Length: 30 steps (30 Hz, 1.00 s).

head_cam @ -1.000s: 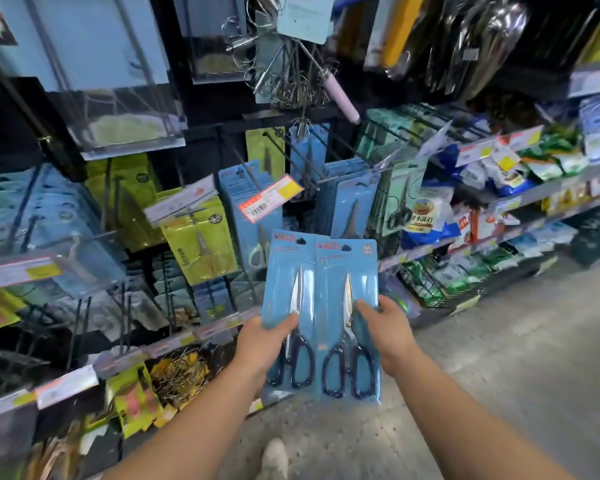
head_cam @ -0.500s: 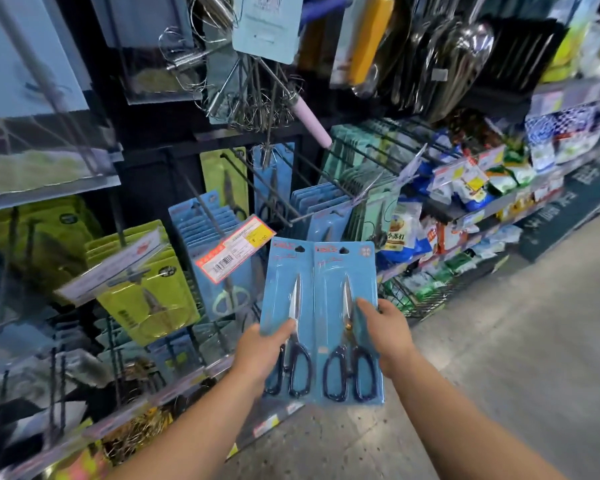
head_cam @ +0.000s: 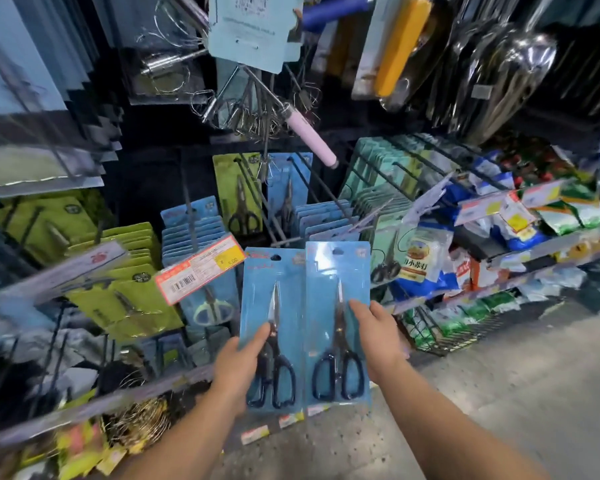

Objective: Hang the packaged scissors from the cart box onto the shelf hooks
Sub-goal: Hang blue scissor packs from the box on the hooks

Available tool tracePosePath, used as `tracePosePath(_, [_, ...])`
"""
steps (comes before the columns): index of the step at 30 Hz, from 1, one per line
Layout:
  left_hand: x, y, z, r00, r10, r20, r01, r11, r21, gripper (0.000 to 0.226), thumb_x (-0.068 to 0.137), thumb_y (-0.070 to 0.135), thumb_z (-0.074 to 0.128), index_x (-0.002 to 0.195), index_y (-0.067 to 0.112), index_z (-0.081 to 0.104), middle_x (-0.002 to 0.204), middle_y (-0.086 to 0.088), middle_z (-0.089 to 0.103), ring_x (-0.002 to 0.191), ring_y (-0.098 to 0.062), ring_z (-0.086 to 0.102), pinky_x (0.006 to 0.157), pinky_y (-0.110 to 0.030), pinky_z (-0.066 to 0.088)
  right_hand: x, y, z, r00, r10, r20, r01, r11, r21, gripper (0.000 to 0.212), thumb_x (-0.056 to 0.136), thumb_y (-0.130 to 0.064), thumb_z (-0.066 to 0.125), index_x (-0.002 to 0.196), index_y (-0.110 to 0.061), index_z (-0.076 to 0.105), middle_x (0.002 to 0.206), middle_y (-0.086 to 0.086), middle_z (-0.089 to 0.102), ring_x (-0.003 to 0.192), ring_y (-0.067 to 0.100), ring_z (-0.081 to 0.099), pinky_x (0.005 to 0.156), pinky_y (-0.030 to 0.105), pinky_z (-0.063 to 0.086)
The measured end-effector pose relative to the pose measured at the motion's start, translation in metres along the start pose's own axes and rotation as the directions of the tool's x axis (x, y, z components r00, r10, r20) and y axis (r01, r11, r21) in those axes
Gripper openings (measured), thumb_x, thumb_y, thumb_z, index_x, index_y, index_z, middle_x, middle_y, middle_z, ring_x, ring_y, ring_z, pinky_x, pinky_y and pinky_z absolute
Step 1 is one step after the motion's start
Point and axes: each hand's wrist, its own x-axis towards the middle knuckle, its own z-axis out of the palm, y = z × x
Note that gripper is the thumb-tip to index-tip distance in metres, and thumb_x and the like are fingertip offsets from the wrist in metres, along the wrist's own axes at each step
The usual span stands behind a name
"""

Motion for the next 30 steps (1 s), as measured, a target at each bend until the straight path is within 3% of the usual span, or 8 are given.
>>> tracePosePath(3, [-0.012, 0.001, 0.014, 0.997, -0.029, -0.068, 0.025, 0.998, -0.06, 0.04, 0.092, 0.046, 0.062, 0.109, 0.01, 0.059, 0.107, 0.001, 0.057, 0.108, -0.024, 0.053, 0.095, -0.038, 0.038, 0.016, -0.009, -0.014, 0.997, -0.006, 0.082, 0.005, 1.0, 0.006, 0.013, 0.096, -0.022, 0.056, 0.098, -0.011, 0.062, 0.1, 0.007, 0.066, 0.087, 0.019, 0.056, 0.08, 0.034, 0.043])
tracePosePath(6, [-0.02, -0.002, 0.024, 0.988, -0.053, -0.146, 0.036, 0.992, -0.12, 0.063, 0.089, 0.05, 0.065, 0.132, 0.006, 0.052, 0.138, -0.008, 0.054, 0.127, -0.032, 0.048, 0.106, -0.047, 0.036, 0.03, -0.017, -0.023, 0.989, -0.019, 0.149, 0.022, 1.0, -0.013, 0.006, 0.099, -0.021, 0.053, 0.104, -0.017, 0.053, 0.127, -0.002, 0.059, 0.111, 0.023, 0.058, 0.098, 0.039, 0.042])
tracePosePath(8, [-0.021, -0.008, 0.029, 0.981, -0.045, -0.191, 0.019, 0.99, -0.137, 0.058, 0.086, 0.053, 0.066, 0.124, 0.009, 0.059, 0.135, -0.01, 0.057, 0.115, -0.028, 0.052, 0.103, -0.045, 0.039, 0.039, -0.016, -0.026, 0.984, -0.018, 0.177, 0.029, 0.998, -0.059, 0.023, 0.098, -0.025, 0.053, 0.117, -0.012, 0.056, 0.107, -0.007, 0.053, 0.113, 0.025, 0.056, 0.099, 0.039, 0.04])
tracePosePath(11, [-0.027, -0.016, 0.038, 0.973, -0.056, -0.222, 0.015, 0.983, -0.181, 0.068, 0.082, 0.058, 0.067, 0.127, 0.007, 0.058, 0.133, -0.011, 0.059, 0.12, -0.031, 0.053, 0.107, -0.05, 0.039, 0.047, -0.015, -0.031, 0.977, -0.007, 0.214, 0.026, 0.996, -0.087, 0.037, 0.098, -0.029, 0.054, 0.128, -0.008, 0.055, 0.129, 0.001, 0.059, 0.117, 0.022, 0.054, 0.098, 0.036, 0.04])
tracePosePath(16, [-0.044, -0.017, 0.054, 0.961, -0.059, -0.269, -0.004, 0.974, -0.226, 0.071, 0.075, 0.061, 0.071, 0.122, 0.009, 0.06, 0.123, -0.01, 0.065, 0.116, -0.032, 0.059, 0.106, -0.052, 0.042, 0.056, -0.017, -0.036, 0.957, -0.038, 0.286, 0.07, 0.992, -0.103, 0.017, 0.1, -0.025, 0.051, 0.11, -0.014, 0.058, 0.11, 0.001, 0.065, 0.093, 0.016, 0.056, 0.087, 0.033, 0.041])
tracePosePath(21, [-0.051, -0.019, 0.062, 0.952, -0.074, -0.297, -0.002, 0.969, -0.246, 0.031, 0.086, 0.048, 0.068, 0.096, 0.019, 0.065, 0.104, -0.005, 0.07, 0.102, -0.027, 0.063, 0.102, -0.045, 0.046, 0.068, -0.016, -0.028, 0.941, -0.048, 0.334, 0.094, 0.988, -0.122, 0.011, 0.1, -0.029, 0.052, 0.102, -0.02, 0.059, 0.098, -0.003, 0.067, 0.089, 0.015, 0.06, 0.087, 0.034, 0.047])
tracePosePath(27, [-0.046, -0.017, 0.058, 0.944, -0.105, -0.312, 0.035, 0.975, -0.22, 0.049, 0.077, 0.057, 0.075, 0.104, 0.017, 0.07, 0.104, -0.003, 0.074, 0.099, -0.027, 0.069, 0.099, -0.051, 0.05, 0.077, -0.022, -0.017, 0.946, 0.014, 0.323, 0.055, 0.978, -0.203, 0.05, 0.099, -0.039, 0.051, 0.139, -0.009, 0.048, 0.138, 0.006, 0.054, 0.123, 0.028, 0.052, 0.107, 0.047, 0.041])
tracePosePath(30, [-0.045, -0.013, 0.059, 0.952, -0.11, -0.287, 0.044, 0.973, -0.227, 0.043, 0.079, 0.054, 0.074, 0.102, 0.017, 0.069, 0.102, -0.003, 0.075, 0.099, -0.026, 0.069, 0.099, -0.051, 0.049, 0.085, -0.021, -0.016, 0.952, 0.024, 0.307, 0.054, 0.968, -0.243, 0.042, 0.1, -0.037, 0.05, 0.129, -0.008, 0.052, 0.129, 0.01, 0.059, 0.107, 0.026, 0.055, 0.101, 0.046, 0.044])
